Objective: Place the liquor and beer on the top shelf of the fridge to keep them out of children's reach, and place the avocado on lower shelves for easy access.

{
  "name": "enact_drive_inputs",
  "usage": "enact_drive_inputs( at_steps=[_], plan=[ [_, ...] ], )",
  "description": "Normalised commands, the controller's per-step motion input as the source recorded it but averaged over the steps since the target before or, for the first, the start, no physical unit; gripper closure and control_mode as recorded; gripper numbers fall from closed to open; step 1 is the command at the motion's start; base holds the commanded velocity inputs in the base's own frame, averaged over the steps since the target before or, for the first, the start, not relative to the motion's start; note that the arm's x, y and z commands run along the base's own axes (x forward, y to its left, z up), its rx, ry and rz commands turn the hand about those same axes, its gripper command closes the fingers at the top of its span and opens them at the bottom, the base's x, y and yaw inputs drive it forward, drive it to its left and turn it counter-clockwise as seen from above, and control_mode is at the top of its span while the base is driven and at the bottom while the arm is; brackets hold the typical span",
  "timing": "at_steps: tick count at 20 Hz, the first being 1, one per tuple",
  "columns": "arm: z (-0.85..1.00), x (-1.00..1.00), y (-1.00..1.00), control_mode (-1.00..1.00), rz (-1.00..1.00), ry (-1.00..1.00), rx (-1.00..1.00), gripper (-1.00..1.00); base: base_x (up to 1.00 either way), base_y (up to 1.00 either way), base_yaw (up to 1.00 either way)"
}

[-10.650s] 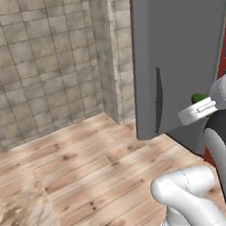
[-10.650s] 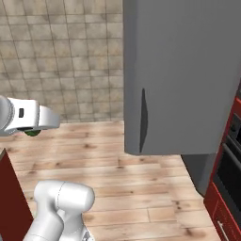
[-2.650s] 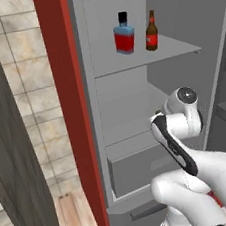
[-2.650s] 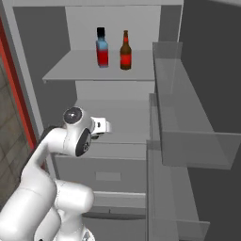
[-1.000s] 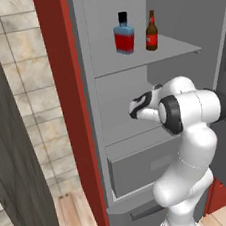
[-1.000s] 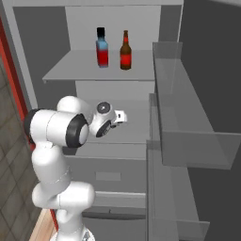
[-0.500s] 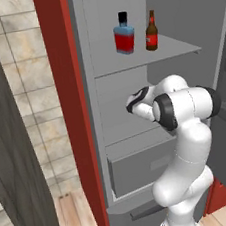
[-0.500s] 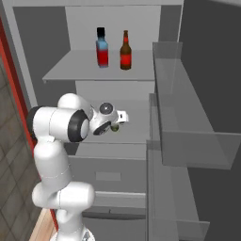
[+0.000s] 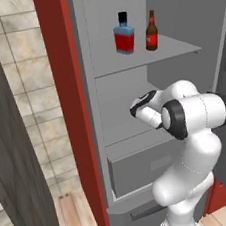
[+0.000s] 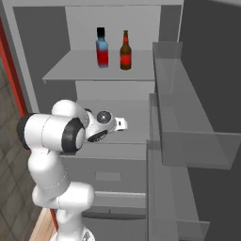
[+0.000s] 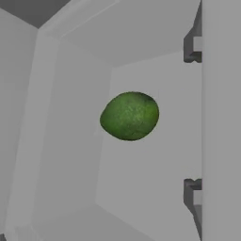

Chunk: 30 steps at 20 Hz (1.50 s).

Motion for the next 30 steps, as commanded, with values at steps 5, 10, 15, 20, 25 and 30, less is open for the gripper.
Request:
enact_drive_inputs(
  at_steps=[5, 10, 15, 20, 25, 30],
  plan=[
    [0.36, -0.86, 0.04, -1.00, 0.00, 0.00, -0.02, -1.00, 0.00, 0.00, 0.00],
    [0.85, -0.58, 0.21, -1.00, 0.00, 0.00, -0.06, -1.00, 0.00, 0.00, 0.00],
    [1.00, -0.29, 0.25, -1.00, 0.00, 0.00, -0.10, -1.00, 0.00, 0.00, 0.00],
    [1.00, -0.49, 0.17, -1.00, 0.00, 0.05, -0.11, -1.00, 0.00, 0.00, 0.00],
    [0.92, -0.72, 0.01, -1.00, 0.00, 0.16, -0.09, -1.00, 0.00, 0.00, 0.00],
    [0.37, -0.96, 0.00, -1.00, 0.00, 0.06, -0.06, -1.00, 0.00, 0.00, 0.00]
  ],
)
